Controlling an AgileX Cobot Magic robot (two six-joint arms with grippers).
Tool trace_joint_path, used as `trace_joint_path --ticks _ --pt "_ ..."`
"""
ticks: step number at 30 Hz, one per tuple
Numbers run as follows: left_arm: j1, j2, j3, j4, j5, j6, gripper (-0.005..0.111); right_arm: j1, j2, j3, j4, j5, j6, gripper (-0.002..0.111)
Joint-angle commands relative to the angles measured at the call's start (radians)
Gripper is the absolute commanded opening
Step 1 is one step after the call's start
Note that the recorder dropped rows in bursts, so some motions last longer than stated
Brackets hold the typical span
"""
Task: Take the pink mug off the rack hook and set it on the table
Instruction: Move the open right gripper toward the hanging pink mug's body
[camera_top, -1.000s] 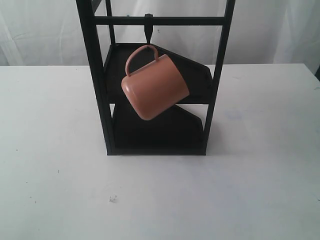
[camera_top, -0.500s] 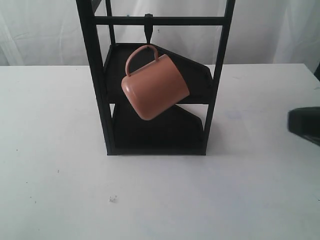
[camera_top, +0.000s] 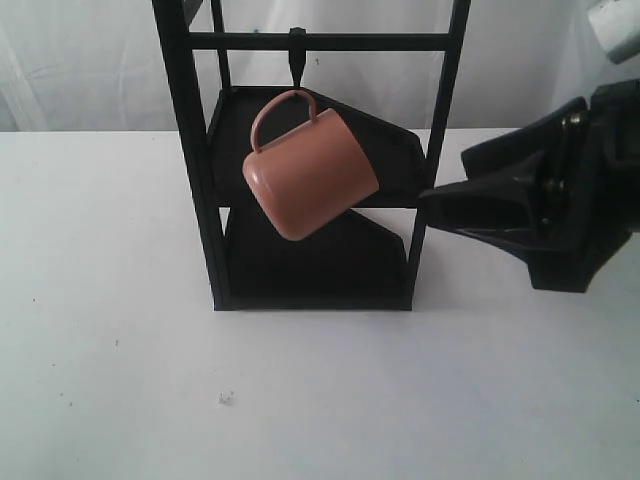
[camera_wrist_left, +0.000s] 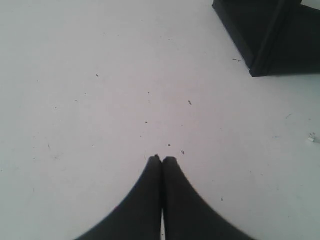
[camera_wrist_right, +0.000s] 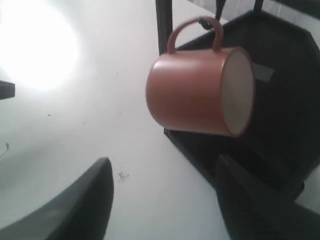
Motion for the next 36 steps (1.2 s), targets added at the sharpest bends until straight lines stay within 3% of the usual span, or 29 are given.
trace_joint_path --ticks 1,24,36 --pt "-0.002 -0.005 0.002 -0.009 -0.001 0.0 0.0 0.004 0.008 -0.009 0.123 -0.032 -0.145 0.057" --pt "-0.002 -0.005 0.002 -0.009 -0.001 0.0 0.0 0.047 0.241 -0.009 0.245 -0.041 -0.415 0.057" --pt "-0.002 -0.005 0.002 -0.009 -0.001 0.0 0.0 0.075 0.297 -0.009 0.304 -0.16 -0.52 0.057"
